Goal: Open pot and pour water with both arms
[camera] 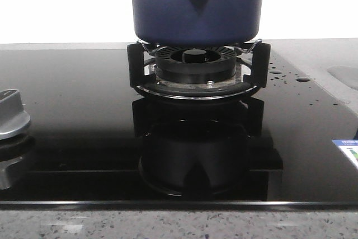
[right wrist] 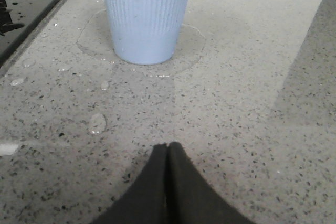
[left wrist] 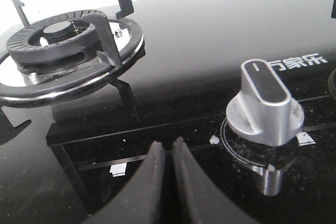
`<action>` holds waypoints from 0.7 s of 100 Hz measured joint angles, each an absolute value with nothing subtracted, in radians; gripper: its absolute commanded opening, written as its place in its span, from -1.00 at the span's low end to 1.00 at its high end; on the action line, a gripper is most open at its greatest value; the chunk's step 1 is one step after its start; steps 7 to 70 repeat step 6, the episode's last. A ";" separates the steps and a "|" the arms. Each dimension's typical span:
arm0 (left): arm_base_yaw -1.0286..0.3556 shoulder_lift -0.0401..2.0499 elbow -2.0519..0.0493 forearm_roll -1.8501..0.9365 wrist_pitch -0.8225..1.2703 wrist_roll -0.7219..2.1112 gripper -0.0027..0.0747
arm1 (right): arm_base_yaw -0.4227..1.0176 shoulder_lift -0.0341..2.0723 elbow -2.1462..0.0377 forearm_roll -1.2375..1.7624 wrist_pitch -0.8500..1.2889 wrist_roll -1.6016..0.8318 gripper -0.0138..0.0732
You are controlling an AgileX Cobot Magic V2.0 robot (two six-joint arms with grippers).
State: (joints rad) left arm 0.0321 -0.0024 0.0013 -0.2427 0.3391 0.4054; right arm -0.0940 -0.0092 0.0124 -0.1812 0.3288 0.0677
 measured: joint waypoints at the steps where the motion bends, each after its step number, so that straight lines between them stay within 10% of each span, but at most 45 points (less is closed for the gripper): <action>1: 0.032 -0.002 0.001 -0.243 0.339 0.405 -0.98 | -0.094 -0.009 0.012 -0.181 0.329 0.068 -0.83; 70: 0.032 -0.002 0.001 -0.243 0.339 0.405 -0.98 | -0.094 -0.009 0.012 -0.181 0.329 0.068 -0.83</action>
